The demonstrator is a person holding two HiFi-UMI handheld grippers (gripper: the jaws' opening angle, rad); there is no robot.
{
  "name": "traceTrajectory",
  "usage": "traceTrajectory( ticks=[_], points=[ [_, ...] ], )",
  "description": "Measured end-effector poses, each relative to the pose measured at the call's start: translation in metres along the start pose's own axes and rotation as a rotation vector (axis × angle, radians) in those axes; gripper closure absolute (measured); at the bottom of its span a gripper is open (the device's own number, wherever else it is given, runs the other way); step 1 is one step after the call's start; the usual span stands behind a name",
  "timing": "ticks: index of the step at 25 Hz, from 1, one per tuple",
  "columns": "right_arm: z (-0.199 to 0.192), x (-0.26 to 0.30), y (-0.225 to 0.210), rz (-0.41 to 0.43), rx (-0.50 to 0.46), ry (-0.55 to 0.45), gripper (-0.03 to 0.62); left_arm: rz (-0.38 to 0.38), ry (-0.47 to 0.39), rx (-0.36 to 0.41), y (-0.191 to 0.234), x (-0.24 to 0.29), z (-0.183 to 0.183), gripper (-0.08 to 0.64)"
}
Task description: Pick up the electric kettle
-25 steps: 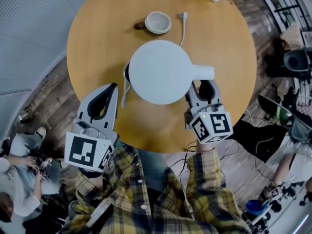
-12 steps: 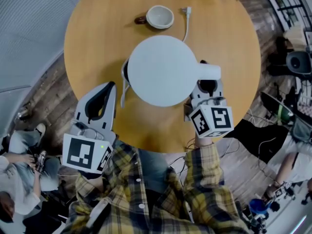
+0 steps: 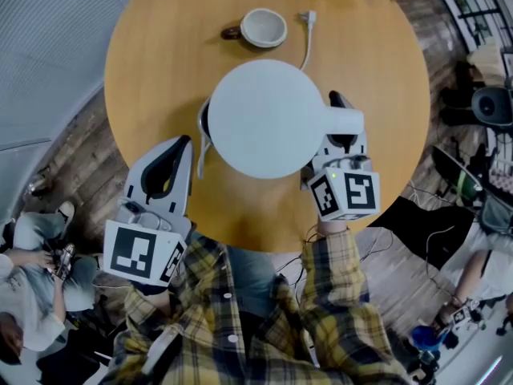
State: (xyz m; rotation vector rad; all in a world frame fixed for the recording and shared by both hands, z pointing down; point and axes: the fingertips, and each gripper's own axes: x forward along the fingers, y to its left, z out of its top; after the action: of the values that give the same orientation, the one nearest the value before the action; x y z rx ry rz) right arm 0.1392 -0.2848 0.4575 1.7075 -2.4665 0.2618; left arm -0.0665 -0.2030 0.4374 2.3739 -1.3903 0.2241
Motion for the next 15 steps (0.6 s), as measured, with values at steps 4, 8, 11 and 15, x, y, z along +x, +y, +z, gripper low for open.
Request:
traceTrajectory(
  ticks=[4, 8, 11, 15],
  points=[
    [0.0031, -0.0013, 0.0, 0.002, -0.031, -0.008, 0.503, -0.003, 0.0, 0.001, -0.0077, 0.0025, 0.0016, 0.558],
    [0.0005, -0.0045, 0.0005, 0.0, -0.034, -0.007, 0.508, -0.005, -0.005, 0.005, -0.0108, 0.0015, 0.0011, 0.558],
    [0.0007, -0.004, -0.0016, -0.005, -0.032, -0.008, 0.509, 0.0, -0.007, 0.007, -0.0104, 0.0028, 0.0037, 0.558],
    [0.0021, -0.0012, 0.0, -0.006, -0.026, -0.002, 0.509, 0.01, -0.015, 0.006, -0.0055, 0.0014, 0.0096, 0.558]
  ],
)
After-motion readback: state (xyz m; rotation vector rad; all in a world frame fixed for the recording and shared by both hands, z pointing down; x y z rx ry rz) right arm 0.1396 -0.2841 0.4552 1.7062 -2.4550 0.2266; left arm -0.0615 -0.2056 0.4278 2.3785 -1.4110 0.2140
